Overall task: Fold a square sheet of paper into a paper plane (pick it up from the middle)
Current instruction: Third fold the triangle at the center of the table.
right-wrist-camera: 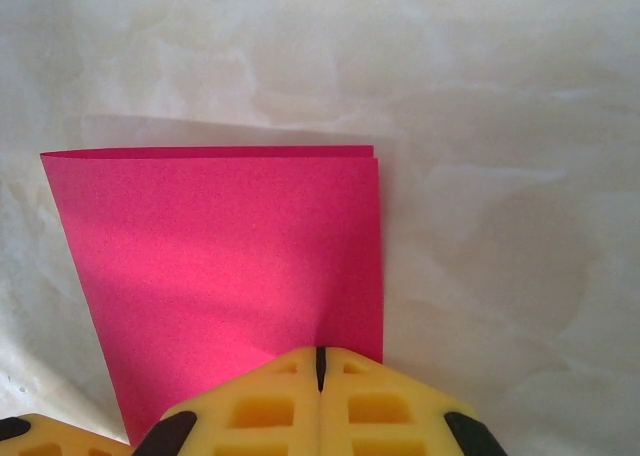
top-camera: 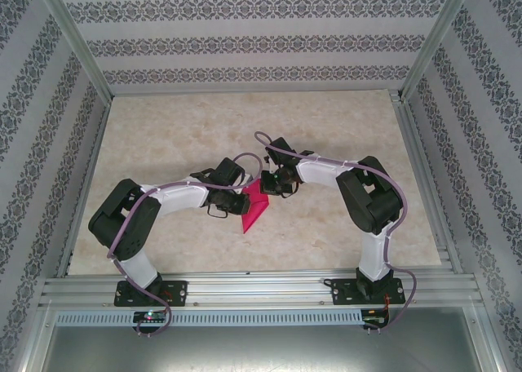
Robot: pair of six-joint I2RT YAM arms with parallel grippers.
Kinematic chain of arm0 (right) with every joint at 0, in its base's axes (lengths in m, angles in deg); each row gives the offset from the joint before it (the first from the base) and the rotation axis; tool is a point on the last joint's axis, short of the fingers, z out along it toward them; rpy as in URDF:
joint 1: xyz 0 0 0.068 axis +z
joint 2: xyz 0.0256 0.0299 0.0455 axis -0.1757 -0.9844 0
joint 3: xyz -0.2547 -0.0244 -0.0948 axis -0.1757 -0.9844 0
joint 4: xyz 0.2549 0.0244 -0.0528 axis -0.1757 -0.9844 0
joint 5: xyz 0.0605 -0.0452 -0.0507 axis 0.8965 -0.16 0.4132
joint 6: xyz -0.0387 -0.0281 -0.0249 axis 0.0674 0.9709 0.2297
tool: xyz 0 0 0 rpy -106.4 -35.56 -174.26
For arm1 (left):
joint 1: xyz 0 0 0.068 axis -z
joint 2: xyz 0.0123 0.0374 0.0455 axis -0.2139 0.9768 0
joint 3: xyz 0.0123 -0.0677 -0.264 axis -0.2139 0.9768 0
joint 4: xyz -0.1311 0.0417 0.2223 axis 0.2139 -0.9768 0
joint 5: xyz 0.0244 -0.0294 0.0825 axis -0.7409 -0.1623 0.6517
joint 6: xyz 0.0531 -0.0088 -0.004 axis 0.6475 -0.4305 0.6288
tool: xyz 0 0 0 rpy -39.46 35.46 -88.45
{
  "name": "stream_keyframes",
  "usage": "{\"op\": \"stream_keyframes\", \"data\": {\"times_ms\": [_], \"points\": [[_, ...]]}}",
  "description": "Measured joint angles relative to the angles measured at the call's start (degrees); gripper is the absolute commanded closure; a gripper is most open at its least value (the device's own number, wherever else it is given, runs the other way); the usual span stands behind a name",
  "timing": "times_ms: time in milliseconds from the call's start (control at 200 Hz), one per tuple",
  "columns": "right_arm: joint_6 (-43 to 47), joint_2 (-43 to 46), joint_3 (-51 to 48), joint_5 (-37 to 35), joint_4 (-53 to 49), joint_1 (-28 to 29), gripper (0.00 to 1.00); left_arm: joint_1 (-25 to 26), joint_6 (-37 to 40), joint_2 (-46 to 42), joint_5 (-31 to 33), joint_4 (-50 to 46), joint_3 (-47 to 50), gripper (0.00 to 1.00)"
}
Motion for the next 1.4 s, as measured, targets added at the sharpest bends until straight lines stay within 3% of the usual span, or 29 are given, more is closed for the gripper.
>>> {"op": "stream_keyframes", "data": {"times_ms": [804,944,1079,1179,1399], "points": [[-1.0,0.8,0.0,1.2,-0.5,0.0,0.92,0.0,0.0,0.6,0.2,0.3,0.7,0.87],[-2.7,8.6,-3.9,1.2,0.7,-0.4,0.91,0.0,0.0,0.6,0.1,0.3,0.7,0.88],[-7.5,19.7,-13.2,2.8,8.5,-0.6,0.96,0.0,0.0,0.6,0.1,0.5,0.8,0.88],[-12.1,23.0,-20.3,3.7,15.8,1.4,0.98,0.0,0.0,0.6,0.1,0.5,0.8,0.88],[-20.2,21.5,-28.4,4.7,25.9,12.8,0.99,0.0,0.0,0.7,0.1,0.5,0.8,0.88]]}}
